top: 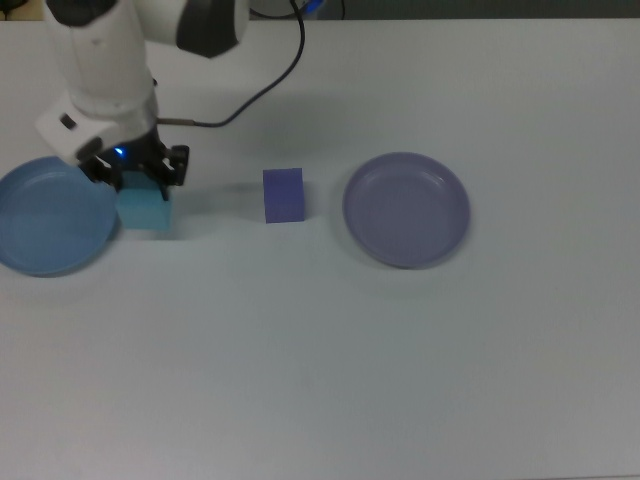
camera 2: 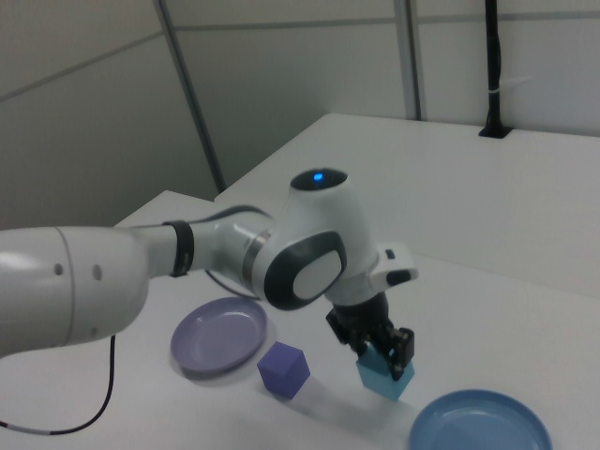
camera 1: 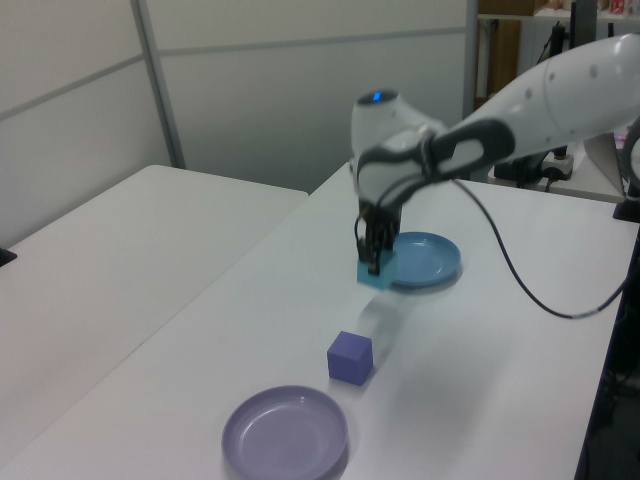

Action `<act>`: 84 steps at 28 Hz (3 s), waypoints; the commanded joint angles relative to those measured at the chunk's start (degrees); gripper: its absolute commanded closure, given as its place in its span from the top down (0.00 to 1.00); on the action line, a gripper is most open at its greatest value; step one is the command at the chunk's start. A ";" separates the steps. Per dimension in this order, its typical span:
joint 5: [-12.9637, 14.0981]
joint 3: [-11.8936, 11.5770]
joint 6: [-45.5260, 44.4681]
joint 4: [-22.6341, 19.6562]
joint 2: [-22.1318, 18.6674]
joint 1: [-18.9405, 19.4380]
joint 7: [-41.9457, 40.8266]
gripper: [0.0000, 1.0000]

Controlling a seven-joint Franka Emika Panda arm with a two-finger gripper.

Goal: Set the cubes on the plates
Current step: 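Carry the cyan cube onto the light blue plate and release it, then raise the gripper and move it down over the purple cube, then close the gripper on the purple cube and lift it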

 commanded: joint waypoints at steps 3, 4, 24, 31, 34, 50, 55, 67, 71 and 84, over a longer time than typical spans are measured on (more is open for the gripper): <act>2.61 -2.01 -0.97 3.25 0.40 -5.64 -0.64 0.15; 2.61 -2.19 0.17 3.69 1.28 -6.26 -1.17 0.16; 7.09 -2.98 7.56 6.85 7.01 -9.96 -3.02 1.00; 7.53 -2.19 -0.25 6.77 4.19 -4.61 -2.75 1.00; 7.62 -2.10 -4.12 6.77 2.70 -0.74 -2.31 1.00; 4.73 3.52 -12.22 1.15 0.06 11.40 6.56 1.00; 2.88 3.52 -10.90 -2.46 -0.21 13.95 8.14 1.00; -0.72 3.52 -5.37 -7.20 0.50 14.04 9.90 1.00; -1.96 3.52 -0.88 -10.28 0.41 14.30 12.09 0.95; -1.78 3.52 0.27 -8.44 -0.20 14.21 12.72 0.04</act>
